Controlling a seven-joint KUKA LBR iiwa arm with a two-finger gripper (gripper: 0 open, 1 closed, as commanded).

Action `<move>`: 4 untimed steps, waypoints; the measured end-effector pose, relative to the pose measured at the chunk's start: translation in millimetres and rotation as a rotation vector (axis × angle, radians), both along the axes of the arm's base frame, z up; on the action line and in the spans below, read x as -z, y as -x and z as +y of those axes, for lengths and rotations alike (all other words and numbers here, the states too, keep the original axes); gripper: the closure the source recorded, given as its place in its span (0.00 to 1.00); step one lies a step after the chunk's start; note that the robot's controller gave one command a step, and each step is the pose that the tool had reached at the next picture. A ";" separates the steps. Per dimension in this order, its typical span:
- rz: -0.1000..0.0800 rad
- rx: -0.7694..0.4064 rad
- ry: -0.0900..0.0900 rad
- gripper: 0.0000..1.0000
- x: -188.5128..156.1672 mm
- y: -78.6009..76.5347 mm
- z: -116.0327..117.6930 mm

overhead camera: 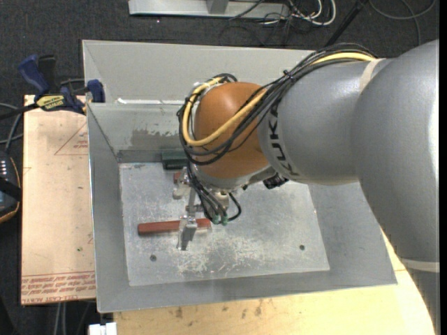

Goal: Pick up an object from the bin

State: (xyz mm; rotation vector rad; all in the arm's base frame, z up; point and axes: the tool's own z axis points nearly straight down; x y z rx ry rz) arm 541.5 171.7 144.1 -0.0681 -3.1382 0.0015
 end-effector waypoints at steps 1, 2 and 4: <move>-0.002 -0.090 -0.001 0.00 7.8 -6.5 -9.3; -0.016 0.055 -0.008 0.00 72.4 4.6 -21.9; -0.015 0.056 -0.006 1.00 62.0 2.3 -20.7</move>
Offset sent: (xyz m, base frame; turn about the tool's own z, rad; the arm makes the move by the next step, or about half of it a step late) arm -0.0084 -0.0246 -0.0741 0.0553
